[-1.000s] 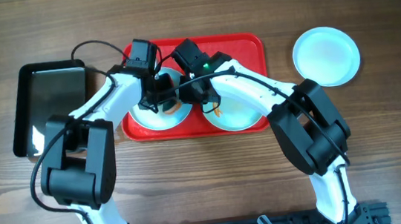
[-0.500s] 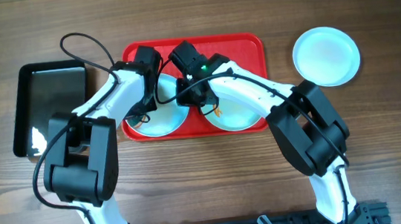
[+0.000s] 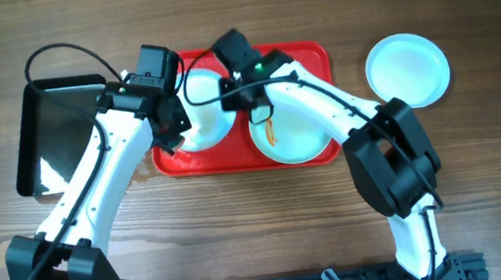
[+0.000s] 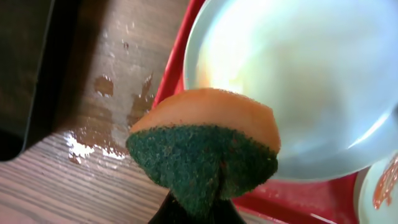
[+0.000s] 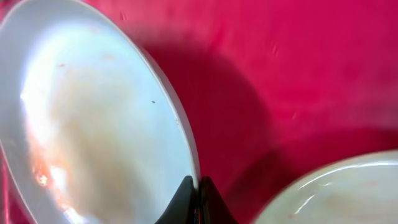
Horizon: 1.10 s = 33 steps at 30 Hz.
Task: Clean dirty plates on tray and stack at the side
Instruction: 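Lift the sponge off the plate and raise the right gripper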
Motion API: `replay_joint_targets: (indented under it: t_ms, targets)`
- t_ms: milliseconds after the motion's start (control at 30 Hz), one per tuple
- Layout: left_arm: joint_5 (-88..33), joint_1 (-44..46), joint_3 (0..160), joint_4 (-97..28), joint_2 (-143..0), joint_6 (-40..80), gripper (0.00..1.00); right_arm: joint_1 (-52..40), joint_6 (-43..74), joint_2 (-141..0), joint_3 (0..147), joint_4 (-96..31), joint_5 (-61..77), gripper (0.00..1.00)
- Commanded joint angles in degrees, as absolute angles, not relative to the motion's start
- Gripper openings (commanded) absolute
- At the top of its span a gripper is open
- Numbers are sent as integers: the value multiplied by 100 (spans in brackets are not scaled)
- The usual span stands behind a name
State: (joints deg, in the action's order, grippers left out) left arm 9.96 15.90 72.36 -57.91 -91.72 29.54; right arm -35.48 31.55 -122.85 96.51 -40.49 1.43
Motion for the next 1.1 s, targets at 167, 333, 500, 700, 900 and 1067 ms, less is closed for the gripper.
replay_joint_targets:
  t_ms: [167,333,500,700,900,1067]
  targets:
    - [854,1555,7177,-5774,-9198,3046,4,-3483,1494,-11880,10521,-4827,-3264,4]
    - [854,1555,7124,-5752,-9198,3030,4,-3780,1457,-11861,10521,-4831,-5039,4]
    - [854,1555,7124,-5745,-9201,3030,4,-4366,1044,-11861,10521,-4536,-6838,4]
    - [851,1555,7124,-5747,-9203,3030,4,-4506,246,-11861,10521,-4104,-8141,4]
    - [851,1555,7124,-5747,-9203,3030,4,-4504,191,-11863,10519,-4036,-7594,4]
    - [849,1555,7124,-5747,-9203,3030,4,-4364,1435,-11832,10516,-4508,-6344,4]
